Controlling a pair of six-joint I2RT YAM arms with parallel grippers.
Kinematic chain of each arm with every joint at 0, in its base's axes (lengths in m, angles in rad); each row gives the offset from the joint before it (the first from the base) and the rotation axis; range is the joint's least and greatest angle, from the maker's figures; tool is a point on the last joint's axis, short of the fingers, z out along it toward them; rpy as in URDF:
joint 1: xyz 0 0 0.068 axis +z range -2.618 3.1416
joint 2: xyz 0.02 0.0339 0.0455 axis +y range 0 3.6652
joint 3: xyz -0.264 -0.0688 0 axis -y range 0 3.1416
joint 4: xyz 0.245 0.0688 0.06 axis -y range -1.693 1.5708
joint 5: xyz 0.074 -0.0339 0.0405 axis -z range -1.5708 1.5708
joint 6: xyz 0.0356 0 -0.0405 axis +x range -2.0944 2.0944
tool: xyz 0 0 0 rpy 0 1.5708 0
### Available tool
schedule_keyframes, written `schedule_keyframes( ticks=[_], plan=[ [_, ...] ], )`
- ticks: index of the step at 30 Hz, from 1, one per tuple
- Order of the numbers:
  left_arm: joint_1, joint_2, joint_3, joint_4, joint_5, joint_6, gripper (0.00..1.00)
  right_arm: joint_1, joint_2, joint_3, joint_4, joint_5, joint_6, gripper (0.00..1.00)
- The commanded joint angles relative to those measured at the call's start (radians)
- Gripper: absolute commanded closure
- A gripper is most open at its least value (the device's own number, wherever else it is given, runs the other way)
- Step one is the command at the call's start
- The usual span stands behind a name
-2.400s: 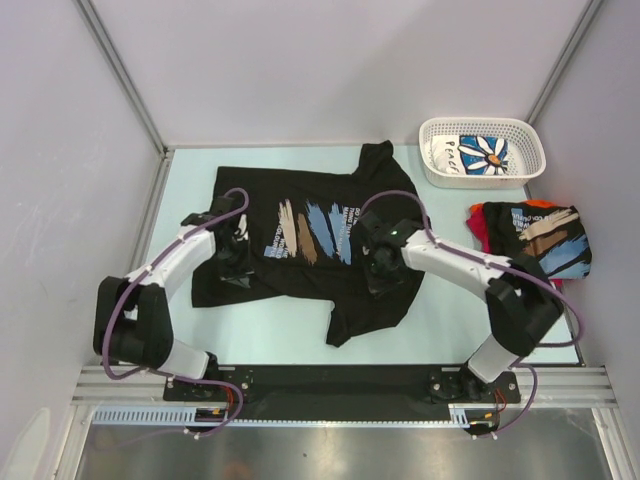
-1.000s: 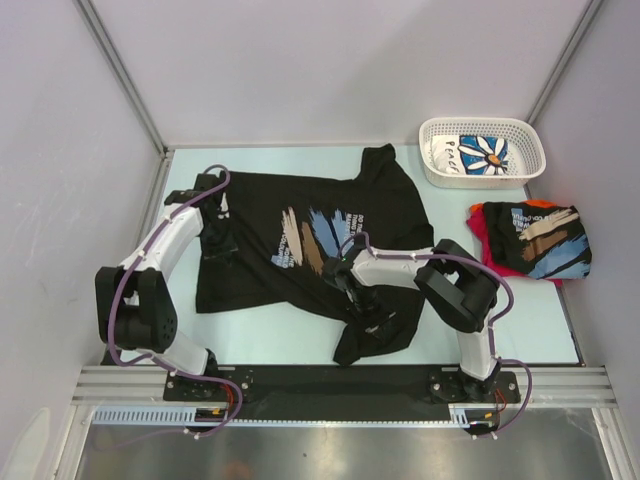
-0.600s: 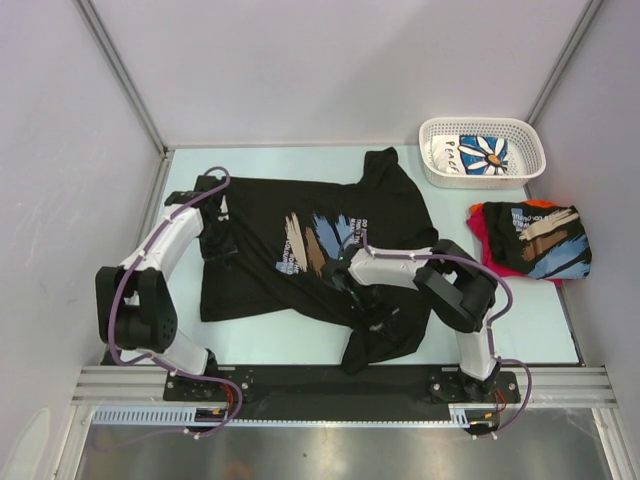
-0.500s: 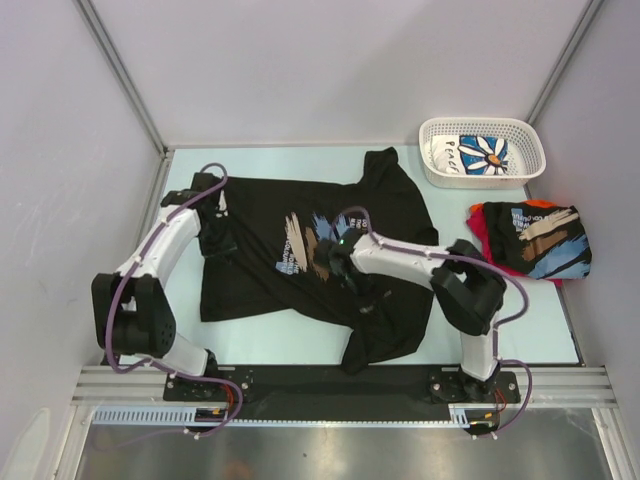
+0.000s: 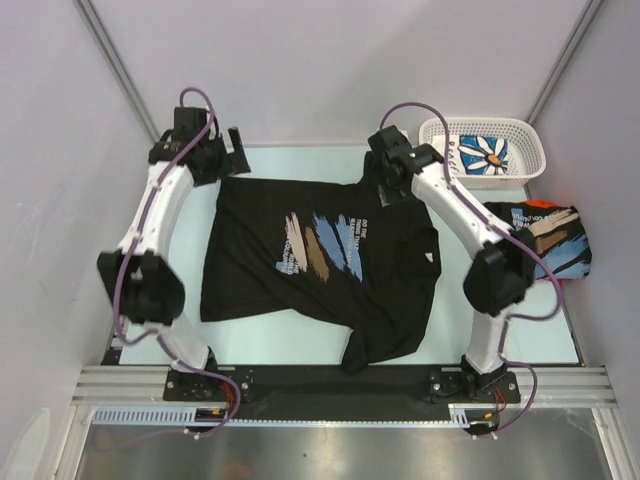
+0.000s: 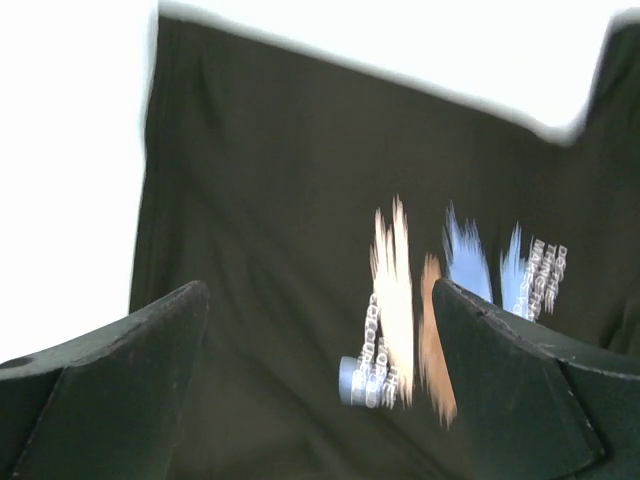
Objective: Fold and stack the t-shirts
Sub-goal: Grap the side of the flattened tshirt furthest away from the robot with both arms
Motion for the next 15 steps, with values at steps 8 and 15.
schedule_keyframes(
  ticks=[8, 15],
  plan=[
    [0.141, 0.468, 0.409, 0.013, 0.175, -0.022, 0.0, -0.217, 0.483, 0.537, 0.148, -0.205, -0.115, 0.33],
    [0.145, 0.544, 0.414, 0.048, 0.212, -0.047, 0.0, -0.284, 0.643, 0.64, 0.292, -0.303, -0.079, 0.31]
  ],
)
